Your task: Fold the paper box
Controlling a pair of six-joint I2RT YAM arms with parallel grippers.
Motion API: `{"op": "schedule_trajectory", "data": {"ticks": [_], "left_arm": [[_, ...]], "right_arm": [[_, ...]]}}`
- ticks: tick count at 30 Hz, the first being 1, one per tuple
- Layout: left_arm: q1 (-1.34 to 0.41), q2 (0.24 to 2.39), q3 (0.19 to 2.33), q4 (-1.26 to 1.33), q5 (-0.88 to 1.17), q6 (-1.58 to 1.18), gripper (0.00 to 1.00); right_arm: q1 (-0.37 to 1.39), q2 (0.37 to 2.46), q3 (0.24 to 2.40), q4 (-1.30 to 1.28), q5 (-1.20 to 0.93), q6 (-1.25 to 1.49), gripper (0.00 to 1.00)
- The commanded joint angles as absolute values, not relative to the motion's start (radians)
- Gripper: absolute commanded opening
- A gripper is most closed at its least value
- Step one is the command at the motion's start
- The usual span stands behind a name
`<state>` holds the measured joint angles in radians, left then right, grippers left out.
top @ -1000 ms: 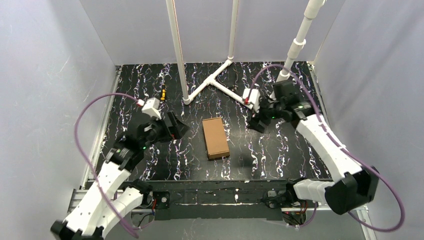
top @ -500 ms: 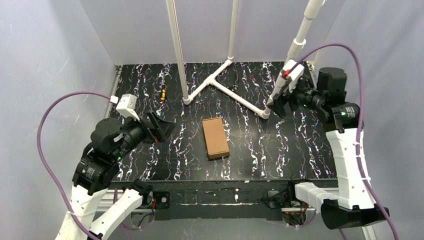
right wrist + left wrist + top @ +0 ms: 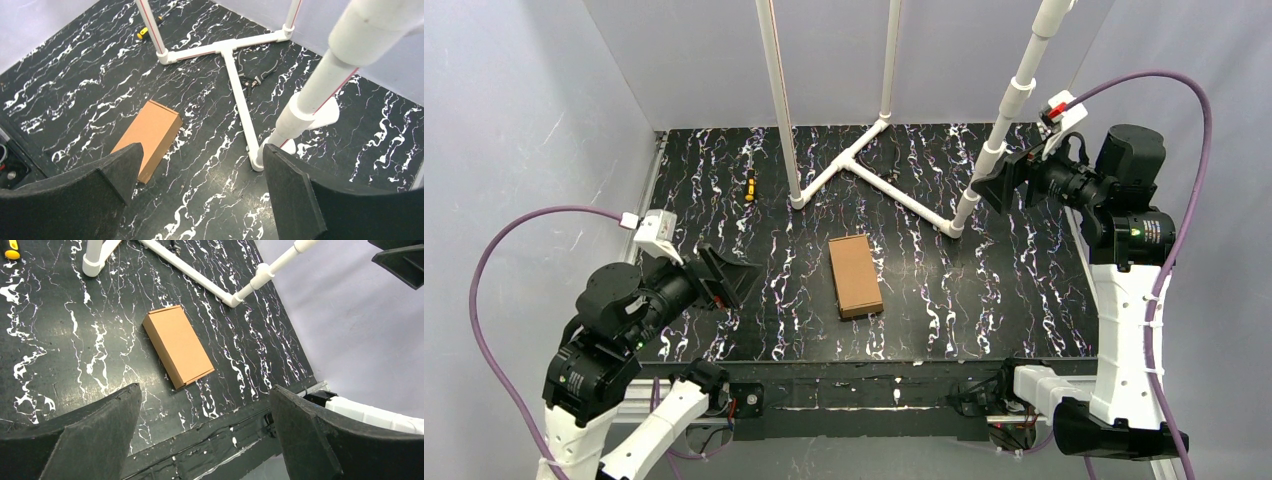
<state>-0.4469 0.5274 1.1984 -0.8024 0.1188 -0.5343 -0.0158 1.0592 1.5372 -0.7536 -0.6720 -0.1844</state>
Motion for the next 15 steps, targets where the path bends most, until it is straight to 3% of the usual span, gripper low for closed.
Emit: {"op": "schedule_trajectory", "data": {"ticks": [1,15], "left_arm": [[-0.443,0.522,1.235,-0.843,0.106,-0.518,0.98],[-0.443,0.551,1.232,-0.842,0.093,-0.503,0.98]], "right_arm": [[-0.040,1.042,1.543,-0.690,-0.669,-0.112,0.98],[-0.065,1.041,1.551,-0.692,-0.708,-0.105,0.98]]}}
